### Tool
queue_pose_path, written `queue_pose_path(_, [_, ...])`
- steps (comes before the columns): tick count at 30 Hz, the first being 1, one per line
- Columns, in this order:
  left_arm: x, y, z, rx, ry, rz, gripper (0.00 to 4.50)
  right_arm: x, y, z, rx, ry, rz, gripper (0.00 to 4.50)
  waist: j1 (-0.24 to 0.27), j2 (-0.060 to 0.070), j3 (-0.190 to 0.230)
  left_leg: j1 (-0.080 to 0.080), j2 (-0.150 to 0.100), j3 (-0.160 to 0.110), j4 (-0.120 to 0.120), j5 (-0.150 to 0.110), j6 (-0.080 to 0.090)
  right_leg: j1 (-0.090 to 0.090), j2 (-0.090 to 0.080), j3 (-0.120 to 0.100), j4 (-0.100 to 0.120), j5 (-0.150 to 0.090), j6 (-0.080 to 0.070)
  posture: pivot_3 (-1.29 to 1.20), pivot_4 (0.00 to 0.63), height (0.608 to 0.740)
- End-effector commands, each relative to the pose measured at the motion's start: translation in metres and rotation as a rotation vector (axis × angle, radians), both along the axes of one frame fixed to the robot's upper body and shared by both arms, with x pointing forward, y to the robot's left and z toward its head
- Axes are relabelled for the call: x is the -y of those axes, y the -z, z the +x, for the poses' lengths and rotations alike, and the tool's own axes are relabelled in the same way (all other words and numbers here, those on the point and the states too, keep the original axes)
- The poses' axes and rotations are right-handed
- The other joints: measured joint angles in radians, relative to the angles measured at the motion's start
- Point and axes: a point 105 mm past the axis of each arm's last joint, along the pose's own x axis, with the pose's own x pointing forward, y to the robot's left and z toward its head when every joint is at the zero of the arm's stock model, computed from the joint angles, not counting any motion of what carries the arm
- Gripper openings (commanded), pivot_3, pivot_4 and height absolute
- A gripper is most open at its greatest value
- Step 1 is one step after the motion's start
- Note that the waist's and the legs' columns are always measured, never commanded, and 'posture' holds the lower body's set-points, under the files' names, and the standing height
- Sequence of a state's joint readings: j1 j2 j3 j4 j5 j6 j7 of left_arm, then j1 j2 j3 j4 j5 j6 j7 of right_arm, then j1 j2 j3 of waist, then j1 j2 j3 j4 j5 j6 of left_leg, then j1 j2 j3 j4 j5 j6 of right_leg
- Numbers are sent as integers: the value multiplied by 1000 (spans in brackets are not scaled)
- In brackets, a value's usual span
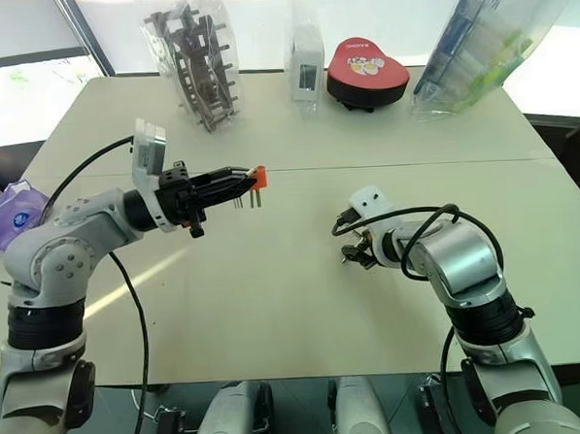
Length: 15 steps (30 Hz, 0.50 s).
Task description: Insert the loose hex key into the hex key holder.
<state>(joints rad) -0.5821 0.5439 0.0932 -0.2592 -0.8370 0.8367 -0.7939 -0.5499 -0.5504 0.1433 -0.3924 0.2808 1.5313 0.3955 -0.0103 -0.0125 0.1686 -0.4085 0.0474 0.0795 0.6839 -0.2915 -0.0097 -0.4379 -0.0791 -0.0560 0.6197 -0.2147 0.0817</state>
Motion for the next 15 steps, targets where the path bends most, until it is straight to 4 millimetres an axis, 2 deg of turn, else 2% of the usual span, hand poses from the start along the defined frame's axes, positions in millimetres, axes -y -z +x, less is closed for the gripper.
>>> queue_pose_path(1, [-2, -12, -4, 70, -12, -12, 225, 1, -5, 4, 29, 5, -16, 1611, 1, 0, 0, 0, 0, 0, 0, 0, 0, 0, 0, 0, 0, 0, 0, 0, 150, 740])
queue_pose_path(4, [-2, -12, -3, 73, -19, -14, 225, 1, -4, 5, 26, 4, -15, 63, 0, 0, 0, 0, 0, 0, 0, 0, 0, 0, 0, 0, 0, 0, 0, 0, 150, 740])
queue_pose_path(8, [-3, -13, -2, 77, -30, -18, 225, -3, -7, 9, 68, -26, -4, 63, -1, 0, 0, 0, 0, 0, 0, 0, 0, 0, 0, 0, 0, 0, 0, 0, 150, 740])
queue_pose_path(12, [-2, -15, 1, 81, -33, -24, 225, -30, -52, 20, 458, -239, 44, 63, -1, 0, 0, 0, 0, 0, 0, 0, 0, 0, 0, 0, 0, 0, 0, 0, 150, 740])
queue_pose_path(15, [2, -16, 2, 78, -22, -36, 225, -39, -91, 31, 748, -263, 116, 63, -1, 0, 0, 0, 0, 0, 0, 0, 0, 0, 0, 0, -1, 0, 0, 0, 150, 740])
